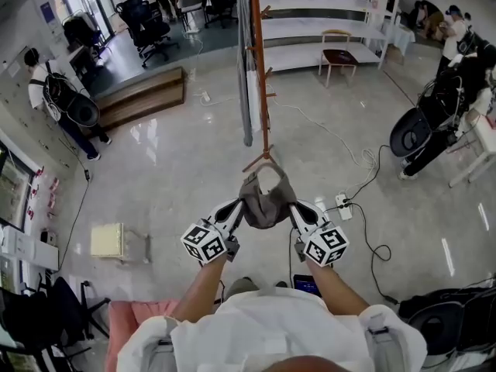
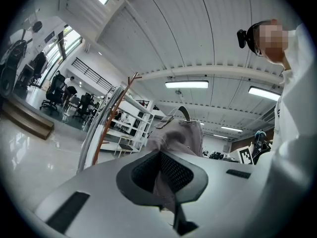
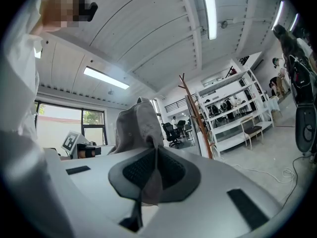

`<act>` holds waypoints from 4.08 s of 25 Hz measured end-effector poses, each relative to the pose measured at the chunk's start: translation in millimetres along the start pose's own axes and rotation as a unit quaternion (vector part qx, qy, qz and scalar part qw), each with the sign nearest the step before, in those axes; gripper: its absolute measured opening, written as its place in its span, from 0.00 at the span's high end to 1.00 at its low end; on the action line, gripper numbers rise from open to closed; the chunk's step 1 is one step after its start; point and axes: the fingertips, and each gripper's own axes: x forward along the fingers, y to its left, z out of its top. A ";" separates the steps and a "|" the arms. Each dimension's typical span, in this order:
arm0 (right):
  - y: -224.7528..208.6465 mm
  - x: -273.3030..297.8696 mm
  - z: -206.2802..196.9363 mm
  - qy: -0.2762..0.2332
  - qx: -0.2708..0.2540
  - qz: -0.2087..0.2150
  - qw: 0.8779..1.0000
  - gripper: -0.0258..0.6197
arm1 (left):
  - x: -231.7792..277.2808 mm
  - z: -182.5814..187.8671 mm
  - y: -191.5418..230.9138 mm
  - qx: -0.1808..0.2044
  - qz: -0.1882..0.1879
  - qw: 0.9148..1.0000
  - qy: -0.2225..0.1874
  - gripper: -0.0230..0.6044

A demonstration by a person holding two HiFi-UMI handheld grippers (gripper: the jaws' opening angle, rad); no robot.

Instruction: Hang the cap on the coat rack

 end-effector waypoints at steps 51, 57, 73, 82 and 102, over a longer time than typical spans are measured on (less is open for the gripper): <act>-134.4 384.7 68.8 -0.024 -0.045 -0.030 0.998 0.91 | 200.1 165.6 333.5 0.022 -0.069 0.997 -0.013 0.94; -166.0 433.1 103.8 -0.047 -0.057 -0.021 0.997 0.91 | 247.4 202.5 368.1 0.044 -0.081 0.996 -0.013 0.94; -222.8 515.3 200.2 -0.078 -0.098 0.014 0.992 0.92 | 353.2 297.3 406.2 0.098 -0.112 0.988 -0.035 0.94; -230.9 549.9 263.7 -0.109 -0.136 0.026 0.984 0.92 | 383.5 358.2 420.7 0.114 -0.133 0.983 -0.059 0.94; -218.7 607.3 395.4 -0.148 -0.197 -0.048 0.968 0.92 | 429.4 502.6 426.3 0.160 -0.223 0.958 -0.088 0.94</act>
